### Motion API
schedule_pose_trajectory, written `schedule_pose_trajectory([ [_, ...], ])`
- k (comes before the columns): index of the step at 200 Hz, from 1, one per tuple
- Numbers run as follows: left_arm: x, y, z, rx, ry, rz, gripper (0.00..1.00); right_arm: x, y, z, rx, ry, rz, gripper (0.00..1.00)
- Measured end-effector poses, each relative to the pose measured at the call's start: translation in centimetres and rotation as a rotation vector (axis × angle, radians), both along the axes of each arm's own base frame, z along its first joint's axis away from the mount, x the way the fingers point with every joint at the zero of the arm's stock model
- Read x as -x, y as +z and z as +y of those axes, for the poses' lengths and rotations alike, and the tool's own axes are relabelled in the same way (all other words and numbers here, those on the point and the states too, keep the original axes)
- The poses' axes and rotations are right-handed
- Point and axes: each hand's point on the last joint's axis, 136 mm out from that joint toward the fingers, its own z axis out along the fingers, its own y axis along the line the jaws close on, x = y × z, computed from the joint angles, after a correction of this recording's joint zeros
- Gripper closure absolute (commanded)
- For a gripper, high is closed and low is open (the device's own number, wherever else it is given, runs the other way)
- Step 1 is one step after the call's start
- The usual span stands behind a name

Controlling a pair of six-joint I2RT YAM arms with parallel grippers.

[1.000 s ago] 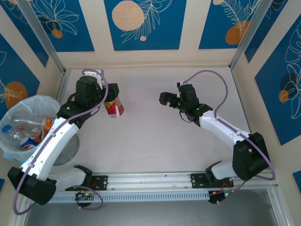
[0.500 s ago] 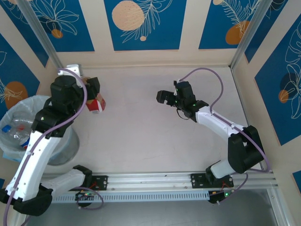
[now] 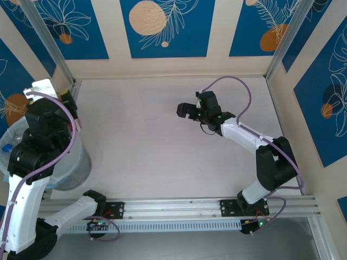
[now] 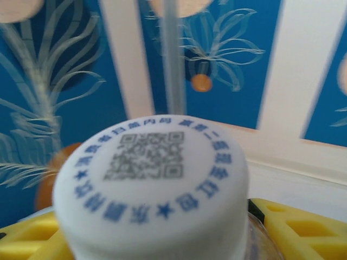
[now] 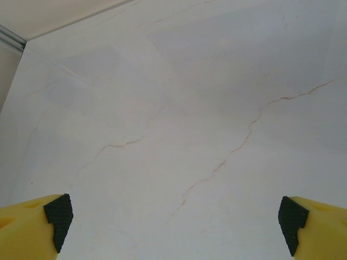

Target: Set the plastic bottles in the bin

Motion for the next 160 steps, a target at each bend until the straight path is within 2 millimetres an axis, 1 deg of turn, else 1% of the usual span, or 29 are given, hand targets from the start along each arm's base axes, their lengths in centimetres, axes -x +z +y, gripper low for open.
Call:
schedule_pose_trajectory([
  [10,0.8,-0.1,1.1,-0.030,0.064,0.005,0.52,0.0,0.1,0.1,-0.003,0.003,-0.002,0.01],
  [34,2.5,-1.0,3.4,-0.093,0.199,0.033,0.52,-0.2,0.5,0.3,-0.006,0.009,-0.011,0.01],
  [61,3.5,-1.7,5.2,-0.114,0.290,0.057,0.51,-0.4,0.2,0.5,-0.006,0.016,-0.006,0.01],
  [70,3.6,-1.9,5.7,-0.111,0.313,0.068,0.50,-0.5,0.0,0.6,-0.005,0.019,-0.001,0.00],
  [84,3.6,-2.7,7.1,-0.093,0.370,0.109,0.50,-0.4,-0.3,0.7,-0.005,0.024,0.008,0.01],
  [97,3.0,-4.1,8.4,-0.062,0.414,0.166,0.50,-0.4,-0.4,0.8,-0.006,0.030,0.010,0.00],
  [121,1.3,-6.9,10.1,0.025,0.426,0.246,0.50,-0.3,-0.4,0.8,-0.004,0.031,0.012,0.01],
  [133,0.5,-8.9,11.0,0.080,0.434,0.299,0.51,-0.3,-0.5,0.7,-0.003,0.031,0.015,0.01],
  [146,0.5,-11.3,12.0,0.132,0.460,0.365,0.48,-0.2,-0.6,0.7,0.000,0.031,0.019,0.00],
  [148,0.5,-11.4,12.1,0.135,0.461,0.368,0.48,-0.2,-0.6,0.7,0.001,0.031,0.019,0.00],
  [151,0.6,-12.1,12.5,0.151,0.474,0.389,0.47,-0.2,-0.6,0.7,0.003,0.033,0.020,0.00],
  [160,1.0,-13.3,13.0,0.175,0.495,0.427,0.44,-0.1,-0.7,0.6,0.005,0.033,0.024,0.01],
])
